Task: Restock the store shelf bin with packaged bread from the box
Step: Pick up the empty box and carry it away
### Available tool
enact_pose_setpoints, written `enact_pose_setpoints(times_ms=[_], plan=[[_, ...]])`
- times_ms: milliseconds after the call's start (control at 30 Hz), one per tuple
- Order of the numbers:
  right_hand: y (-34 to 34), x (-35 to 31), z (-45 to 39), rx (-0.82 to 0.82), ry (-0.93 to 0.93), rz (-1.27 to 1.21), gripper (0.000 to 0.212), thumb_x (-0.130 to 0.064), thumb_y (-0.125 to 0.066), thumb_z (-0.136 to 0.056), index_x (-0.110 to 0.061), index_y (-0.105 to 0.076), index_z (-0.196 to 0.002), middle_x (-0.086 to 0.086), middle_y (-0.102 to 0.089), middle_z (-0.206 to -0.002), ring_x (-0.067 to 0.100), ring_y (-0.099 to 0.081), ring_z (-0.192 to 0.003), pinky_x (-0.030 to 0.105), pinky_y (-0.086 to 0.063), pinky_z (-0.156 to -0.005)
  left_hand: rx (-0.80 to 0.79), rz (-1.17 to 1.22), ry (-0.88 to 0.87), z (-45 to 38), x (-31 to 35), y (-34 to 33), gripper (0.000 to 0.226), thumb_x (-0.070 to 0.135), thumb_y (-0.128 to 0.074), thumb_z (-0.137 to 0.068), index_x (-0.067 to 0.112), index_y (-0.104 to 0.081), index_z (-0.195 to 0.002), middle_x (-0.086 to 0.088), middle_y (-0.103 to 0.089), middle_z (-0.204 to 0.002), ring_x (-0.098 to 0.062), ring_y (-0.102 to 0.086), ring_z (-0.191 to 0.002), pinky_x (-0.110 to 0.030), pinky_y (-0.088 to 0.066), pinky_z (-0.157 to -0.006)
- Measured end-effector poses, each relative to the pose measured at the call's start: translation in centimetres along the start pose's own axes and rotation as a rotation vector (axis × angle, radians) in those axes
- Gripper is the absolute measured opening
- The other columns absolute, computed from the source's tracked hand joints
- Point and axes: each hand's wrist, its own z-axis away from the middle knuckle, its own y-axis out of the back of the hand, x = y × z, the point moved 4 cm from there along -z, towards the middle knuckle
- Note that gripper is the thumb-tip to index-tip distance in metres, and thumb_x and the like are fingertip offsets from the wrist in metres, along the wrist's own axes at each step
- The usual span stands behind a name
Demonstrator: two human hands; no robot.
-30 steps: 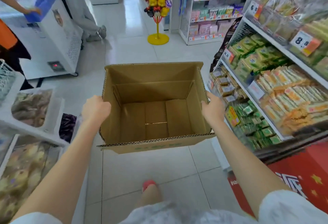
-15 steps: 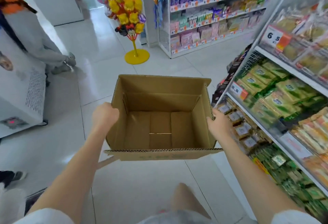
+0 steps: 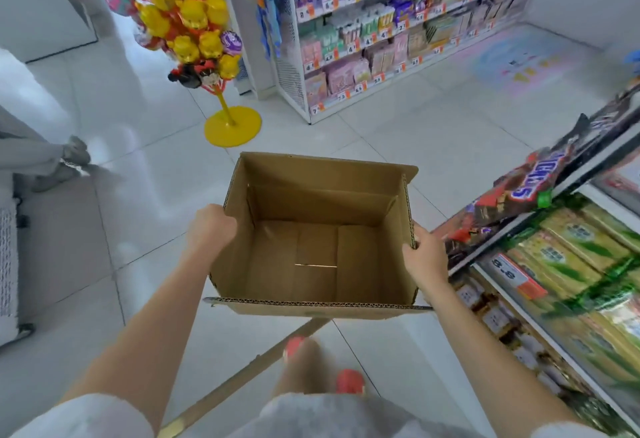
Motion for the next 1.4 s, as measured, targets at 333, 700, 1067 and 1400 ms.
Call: enact_pose_setpoints(times_ms=[333,700,1067,1400], plan=[[-2.5,-2.5,-15.3,0.165,-0.219,-0.016,0.049,-0.005,-0.046,-0.095,-0.019,-0.043,-0.142,0.017,-0.067,-0.106,0.017,-0.052,-0.066,0.022,-0.041,-0.055,-0.216,-0.070,-0.146,-20.4,14.0,-3.6,0.022,0.009,-0.048,-0.090,-0.002,-0.057,-0.107,-0.020,-0.059,-0.110,-0.035,-0.055,-0.095,-0.033,-0.041,-0.071],[-1.3,1.2,-29.4,0.311,-0.456,-0.124,0.055,0.003,-0.046,-0.088,-0.023,-0.050,-0.137,0.007,-0.063,-0.080,0.013,-0.050,-0.058,0.016,-0.033,-0.049,-0.368,-0.204,-0.368,-33.3,31.4,-11.7,0.020,0.013,-0.049,-0.091,0.000,-0.061,-0.100,-0.019,-0.062,-0.104,-0.034,-0.057,-0.091,-0.031,-0.042,-0.070],[-8.2,15.9,-43.1,0.471,-0.743,-0.083,0.049,0.004,-0.052,-0.088,-0.015,-0.053,-0.134,0.015,-0.067,-0.090,0.018,-0.046,-0.065,0.023,-0.037,-0.069,-0.627,-0.279,-0.461,-43.9,40.2,-33.6,0.020,0.016,-0.045,-0.098,0.006,-0.057,-0.111,-0.015,-0.061,-0.108,-0.028,-0.057,-0.092,-0.034,-0.047,-0.081],[-19.9,33.3,-51.7,0.526,-0.813,-0.048,0.038,-0.008,-0.053,-0.094,-0.016,-0.056,-0.131,0.015,-0.069,-0.101,0.032,-0.061,-0.087,0.029,-0.043,-0.075,-0.543,-0.332,-0.609,-51.9,41.2,-54.7,0.031,0.026,-0.048,-0.099,0.004,-0.057,-0.120,-0.016,-0.063,-0.114,-0.033,-0.060,-0.099,-0.040,-0.051,-0.085]])
